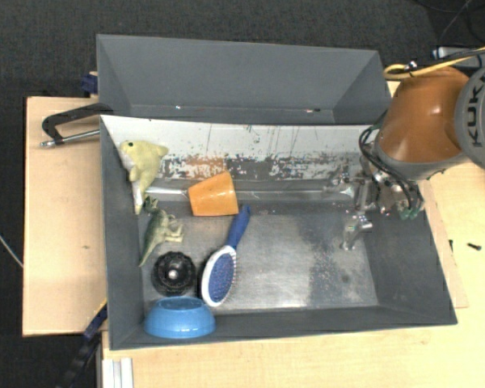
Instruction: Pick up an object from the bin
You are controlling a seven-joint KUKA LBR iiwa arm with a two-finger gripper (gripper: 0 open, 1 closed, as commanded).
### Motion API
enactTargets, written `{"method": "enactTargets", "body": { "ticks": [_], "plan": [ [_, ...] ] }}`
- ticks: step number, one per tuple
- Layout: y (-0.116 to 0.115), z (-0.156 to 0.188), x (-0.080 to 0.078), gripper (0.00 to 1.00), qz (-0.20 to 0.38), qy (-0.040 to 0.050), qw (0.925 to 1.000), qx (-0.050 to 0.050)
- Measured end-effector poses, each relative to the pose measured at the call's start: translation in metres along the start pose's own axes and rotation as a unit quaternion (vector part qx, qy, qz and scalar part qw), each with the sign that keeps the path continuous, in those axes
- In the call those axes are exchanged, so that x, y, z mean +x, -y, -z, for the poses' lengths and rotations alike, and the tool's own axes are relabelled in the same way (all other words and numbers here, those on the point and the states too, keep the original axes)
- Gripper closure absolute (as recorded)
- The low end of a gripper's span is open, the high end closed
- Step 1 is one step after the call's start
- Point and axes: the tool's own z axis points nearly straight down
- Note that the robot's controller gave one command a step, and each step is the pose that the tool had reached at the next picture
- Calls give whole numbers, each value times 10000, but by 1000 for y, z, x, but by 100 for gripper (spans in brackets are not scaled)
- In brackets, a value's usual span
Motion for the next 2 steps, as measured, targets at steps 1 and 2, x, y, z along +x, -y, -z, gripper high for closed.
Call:
{"method": "enactTargets", "body": {
  "ticks": [1, 2],
  "plan": [
    [-66, 0, -9, 0, 656, -23, 9978, -21],
    [-140, 39, -27, 0, 1148, 27, 9934, -20]
  ]
}}
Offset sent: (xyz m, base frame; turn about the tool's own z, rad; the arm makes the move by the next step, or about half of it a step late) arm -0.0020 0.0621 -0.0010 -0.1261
